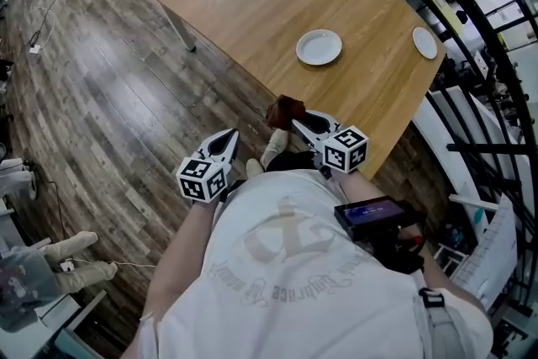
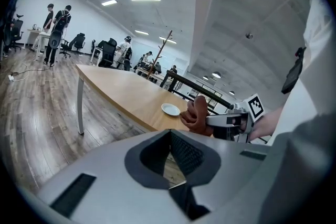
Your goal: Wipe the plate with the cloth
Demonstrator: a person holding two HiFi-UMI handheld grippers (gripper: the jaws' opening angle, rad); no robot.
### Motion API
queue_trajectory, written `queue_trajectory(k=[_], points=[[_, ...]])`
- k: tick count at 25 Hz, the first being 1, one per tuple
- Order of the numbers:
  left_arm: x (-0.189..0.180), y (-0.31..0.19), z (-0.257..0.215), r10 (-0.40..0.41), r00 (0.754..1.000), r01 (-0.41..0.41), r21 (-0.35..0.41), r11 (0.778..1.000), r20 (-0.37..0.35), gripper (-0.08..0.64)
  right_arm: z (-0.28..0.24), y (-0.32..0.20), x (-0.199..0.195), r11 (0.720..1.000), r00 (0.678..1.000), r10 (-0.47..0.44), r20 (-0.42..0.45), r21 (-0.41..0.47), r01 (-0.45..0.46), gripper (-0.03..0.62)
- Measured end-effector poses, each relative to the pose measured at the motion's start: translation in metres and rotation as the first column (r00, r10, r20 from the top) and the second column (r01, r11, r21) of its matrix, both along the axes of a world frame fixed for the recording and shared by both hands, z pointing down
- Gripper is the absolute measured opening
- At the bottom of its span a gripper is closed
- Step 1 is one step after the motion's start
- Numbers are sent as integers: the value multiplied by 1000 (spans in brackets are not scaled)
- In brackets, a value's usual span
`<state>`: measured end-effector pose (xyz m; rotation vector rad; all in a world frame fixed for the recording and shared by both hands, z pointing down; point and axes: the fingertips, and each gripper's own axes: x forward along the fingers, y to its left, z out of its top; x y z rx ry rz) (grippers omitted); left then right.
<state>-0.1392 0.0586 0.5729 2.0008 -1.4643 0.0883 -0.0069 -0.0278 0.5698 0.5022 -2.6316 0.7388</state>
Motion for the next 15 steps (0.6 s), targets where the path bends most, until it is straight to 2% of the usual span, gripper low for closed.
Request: queue_trajectory(k=[5,15], points=[[-7,-27,0,25,1000,-25,-21,999,15,12,6,-32,-14,1000,1000,11,5,-11,-11,121],[10,-101,4,175,983,-170,-86,982,54,12,26,-81,-3,998,999,48,1,-30,-48,121]])
